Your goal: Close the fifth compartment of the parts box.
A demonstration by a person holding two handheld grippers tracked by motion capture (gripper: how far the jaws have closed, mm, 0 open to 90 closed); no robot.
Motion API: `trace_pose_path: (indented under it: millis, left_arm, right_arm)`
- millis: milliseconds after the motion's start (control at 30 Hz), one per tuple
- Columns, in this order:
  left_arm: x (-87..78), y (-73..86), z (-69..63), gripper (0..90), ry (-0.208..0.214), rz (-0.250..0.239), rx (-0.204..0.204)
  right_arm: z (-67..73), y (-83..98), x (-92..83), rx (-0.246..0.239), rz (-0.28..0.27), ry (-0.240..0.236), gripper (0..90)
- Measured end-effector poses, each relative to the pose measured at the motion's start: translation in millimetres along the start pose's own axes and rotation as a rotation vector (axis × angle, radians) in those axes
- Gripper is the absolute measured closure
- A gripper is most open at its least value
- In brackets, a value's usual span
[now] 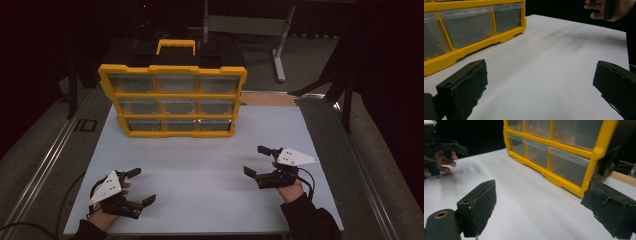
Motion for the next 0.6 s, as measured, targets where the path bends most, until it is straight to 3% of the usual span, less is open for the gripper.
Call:
trace_pose_path:
  millis: [200, 600]
  left_arm:
    - [0.2, 0.2, 0.0, 0.0, 0.0, 0.001, 0.0]
    - [0.6, 0.6, -0.1, 0.0, 0.002, 0.001, -0.002]
  right_arm:
    - [-0.8, 10.7, -9.2, -0.02, 0.017, 0.014, 10.3]
    - [-1.9, 29.5, -25.0, -0.001, 0.006, 0.039, 12.6]
Point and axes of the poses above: each handheld gripper's, and its own axes: x roughly forward along the jaws, y roughly out of its underside, z roughly to its left, the point moved 1 cm from there along x, roughly forward along the jaws, and after that the axes turned 7 degrees about -x, right-handed, at the moved point
